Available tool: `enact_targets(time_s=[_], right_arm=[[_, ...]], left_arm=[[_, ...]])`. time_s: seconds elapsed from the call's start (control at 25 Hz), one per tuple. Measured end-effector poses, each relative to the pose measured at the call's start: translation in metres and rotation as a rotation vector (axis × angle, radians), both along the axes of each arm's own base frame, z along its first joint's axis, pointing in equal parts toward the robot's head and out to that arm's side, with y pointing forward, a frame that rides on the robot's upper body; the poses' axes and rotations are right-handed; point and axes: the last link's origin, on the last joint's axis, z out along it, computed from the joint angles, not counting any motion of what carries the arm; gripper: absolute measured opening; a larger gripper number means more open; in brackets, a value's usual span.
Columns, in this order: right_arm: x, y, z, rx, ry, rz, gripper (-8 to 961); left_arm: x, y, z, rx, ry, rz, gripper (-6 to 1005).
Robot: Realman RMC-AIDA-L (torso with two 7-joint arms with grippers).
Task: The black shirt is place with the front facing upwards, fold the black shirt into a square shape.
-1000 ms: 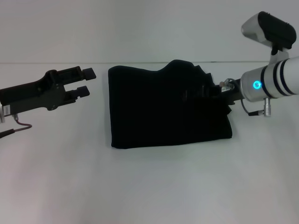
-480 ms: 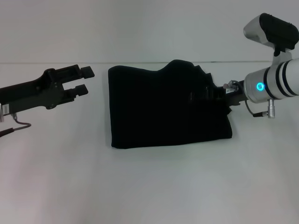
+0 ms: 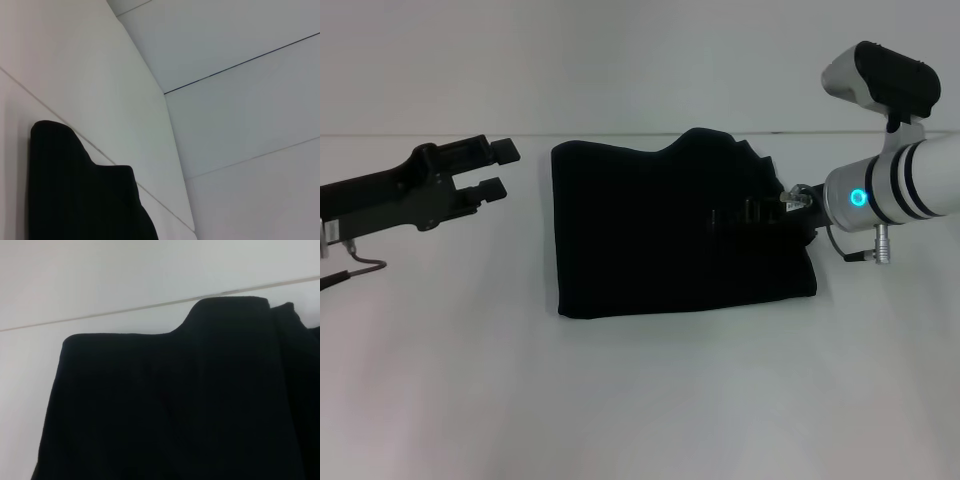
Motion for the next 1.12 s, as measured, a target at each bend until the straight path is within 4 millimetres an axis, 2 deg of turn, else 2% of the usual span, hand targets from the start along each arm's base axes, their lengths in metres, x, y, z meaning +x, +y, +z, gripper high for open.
enact_targets(time_s=[0.72, 0.84, 1.12], right_arm=[[0.0001, 0.0040, 0.0068, 0.019, 0.008, -0.013, 798], [0.0009, 0.0042, 0.0073, 0.023, 0.008, -0.017, 563], [0.0023, 0.0048, 0.0087, 0.029, 0.006, -0.019, 237]], left_arm=[[0.0000, -0.0003, 0.0004, 0.006, -0.013, 0.005, 703], [0.0003, 0.0006, 0.0006, 0.008, -0.011, 0.005, 703], [0.0008, 0.0022, 0.0020, 0.018, -0.014, 0.008, 703]])
